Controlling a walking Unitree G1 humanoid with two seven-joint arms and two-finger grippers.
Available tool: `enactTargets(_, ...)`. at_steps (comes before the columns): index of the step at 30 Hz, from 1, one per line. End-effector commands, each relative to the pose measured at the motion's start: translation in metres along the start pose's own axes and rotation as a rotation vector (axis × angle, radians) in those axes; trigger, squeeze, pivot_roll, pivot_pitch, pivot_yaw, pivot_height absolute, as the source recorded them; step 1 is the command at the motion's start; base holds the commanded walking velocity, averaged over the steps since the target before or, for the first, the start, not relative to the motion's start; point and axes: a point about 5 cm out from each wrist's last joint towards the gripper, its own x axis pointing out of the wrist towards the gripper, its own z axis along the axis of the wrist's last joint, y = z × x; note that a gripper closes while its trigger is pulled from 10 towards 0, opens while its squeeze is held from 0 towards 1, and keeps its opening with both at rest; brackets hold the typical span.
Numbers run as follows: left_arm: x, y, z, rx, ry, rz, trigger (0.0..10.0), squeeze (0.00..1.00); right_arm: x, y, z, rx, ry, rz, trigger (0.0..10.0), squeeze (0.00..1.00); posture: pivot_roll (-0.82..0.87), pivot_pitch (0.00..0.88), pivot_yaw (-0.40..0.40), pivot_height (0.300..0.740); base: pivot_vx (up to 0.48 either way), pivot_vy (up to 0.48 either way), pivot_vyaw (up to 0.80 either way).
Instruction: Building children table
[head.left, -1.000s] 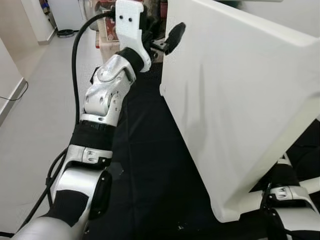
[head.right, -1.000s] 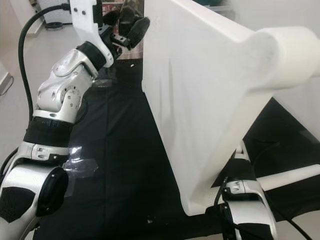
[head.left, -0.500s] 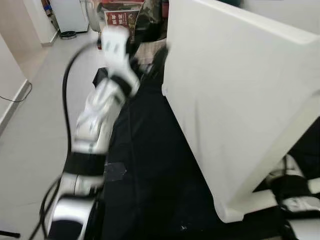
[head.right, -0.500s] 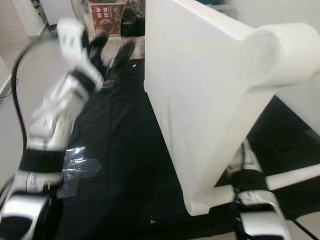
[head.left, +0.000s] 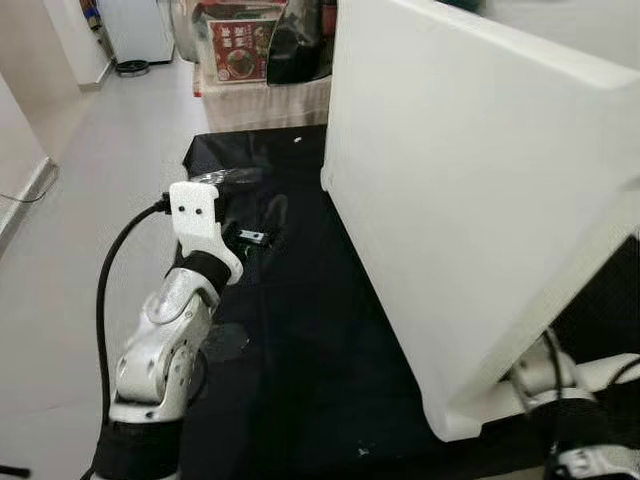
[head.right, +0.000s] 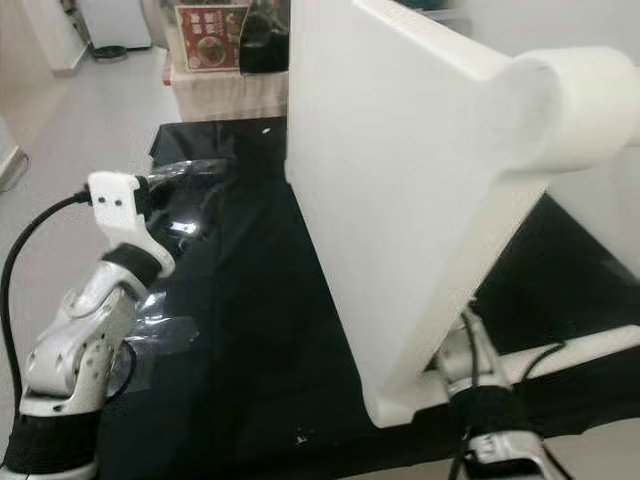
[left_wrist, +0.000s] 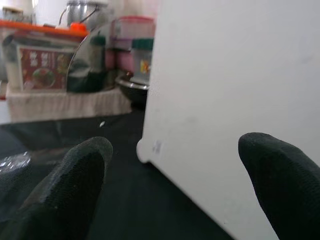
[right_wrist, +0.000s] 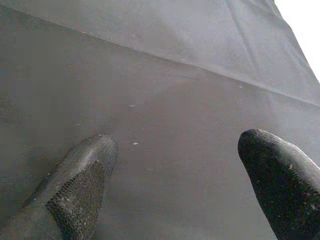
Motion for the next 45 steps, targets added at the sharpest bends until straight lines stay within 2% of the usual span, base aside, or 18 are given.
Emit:
enactTargets(1,-0.003,-0.002,-0.003,-0.007,0.023,0.010,10.0,0.00,0.000,0.034,-0.005,0.005,0.032,0.154,10.0,0.00,0.13,0.098,-0.027,0.740,0.000,0.000,0.00)
enactTargets(2,-0.003,-0.002,-0.003,-0.007,0.023,0.010,10.0,0.00,0.000,0.034,-0.005,0.005,0.032,0.154,10.0,0.00,0.13,0.098,-0.027,0.740,0.000,0.000,0.00)
enactTargets(9,-0.005,-0.004,0.001,-0.011,0.017,0.027,10.0,0.00,-0.004,0.061,0.023,0.087,-0.032,0.304,10.0,0.00,0.14,0.102,-0.031,0.740,0.000,0.000,0.00)
enactTargets(14,-0.005,-0.005,0.003,-0.013,0.015,0.030,10.0,0.00,-0.007,0.068,0.034,0.122,-0.063,0.360,10.0,0.00,0.14,0.104,-0.031,0.740,0.000,0.000,0.00)
enactTargets(16,-0.005,-0.005,0.003,-0.014,0.018,0.032,10.0,0.00,-0.011,0.078,0.046,0.150,-0.099,0.436,10.0,0.00,0.14,0.107,-0.031,0.740,0.000,0.000,0.00)
enactTargets(17,-0.005,-0.005,0.003,-0.014,0.018,0.032,10.0,0.00,-0.011,0.078,0.046,0.150,-0.099,0.436,10.0,0.00,0.14,0.107,-0.031,0.740,0.000,0.000,0.00)
enactTargets(19,-0.004,-0.007,0.004,-0.017,0.020,0.031,10.0,0.00,-0.018,0.093,0.057,0.155,-0.139,0.531,10.0,0.00,0.14,0.107,-0.031,0.740,0.000,0.000,0.00)
enactTargets(21,-0.004,-0.007,0.004,-0.017,0.020,0.031,10.0,0.00,-0.018,0.093,0.057,0.155,-0.139,0.531,10.0,0.00,0.14,0.107,-0.031,0.740,0.000,0.000,0.00)
enactTargets(23,-0.003,-0.008,0.005,-0.018,0.021,0.029,10.0,0.00,-0.025,0.107,0.066,0.156,-0.171,0.603,10.0,0.00,0.14,0.107,-0.028,0.740,0.000,0.000,0.00)
enactTargets(45,-0.002,-0.005,0.008,-0.013,0.016,0.041,10.0,0.00,-0.047,0.134,0.101,0.240,-0.307,0.757,10.0,0.00,0.14,0.100,-0.028,0.740,0.000,0.000,0.00)
